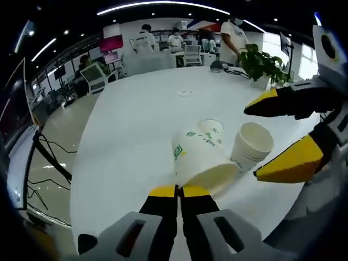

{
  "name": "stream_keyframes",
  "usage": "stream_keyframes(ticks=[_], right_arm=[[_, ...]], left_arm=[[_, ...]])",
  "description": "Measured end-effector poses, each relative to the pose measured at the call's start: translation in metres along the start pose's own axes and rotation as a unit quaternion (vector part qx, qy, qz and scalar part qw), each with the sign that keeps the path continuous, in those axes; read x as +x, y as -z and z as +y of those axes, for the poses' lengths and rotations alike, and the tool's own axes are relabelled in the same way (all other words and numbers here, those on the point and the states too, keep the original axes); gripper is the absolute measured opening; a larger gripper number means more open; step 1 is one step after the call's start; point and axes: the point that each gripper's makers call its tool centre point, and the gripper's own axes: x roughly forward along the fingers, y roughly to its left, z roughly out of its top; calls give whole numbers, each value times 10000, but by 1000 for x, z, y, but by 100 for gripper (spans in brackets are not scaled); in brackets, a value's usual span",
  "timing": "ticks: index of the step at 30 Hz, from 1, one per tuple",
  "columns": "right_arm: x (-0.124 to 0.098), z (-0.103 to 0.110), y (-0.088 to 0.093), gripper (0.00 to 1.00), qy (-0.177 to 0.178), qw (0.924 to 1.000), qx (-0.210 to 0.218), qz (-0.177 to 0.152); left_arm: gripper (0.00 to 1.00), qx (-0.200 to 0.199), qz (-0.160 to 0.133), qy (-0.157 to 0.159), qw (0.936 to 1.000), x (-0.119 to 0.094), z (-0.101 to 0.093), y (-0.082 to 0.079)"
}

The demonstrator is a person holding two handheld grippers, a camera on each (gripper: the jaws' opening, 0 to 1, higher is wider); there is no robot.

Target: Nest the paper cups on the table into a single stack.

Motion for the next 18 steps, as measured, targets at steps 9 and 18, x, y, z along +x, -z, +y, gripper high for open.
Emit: stream_keyframes(ticks=[9, 18], right_arm=[[14, 1, 18, 45, 420, 9978, -462, 227], [21, -12, 21, 28, 616, 9975, -253, 244]], left_arm=[[0, -197, 0, 57, 9998, -11, -15, 3], [0, -526, -167, 146, 9984, -21, -29, -7]])
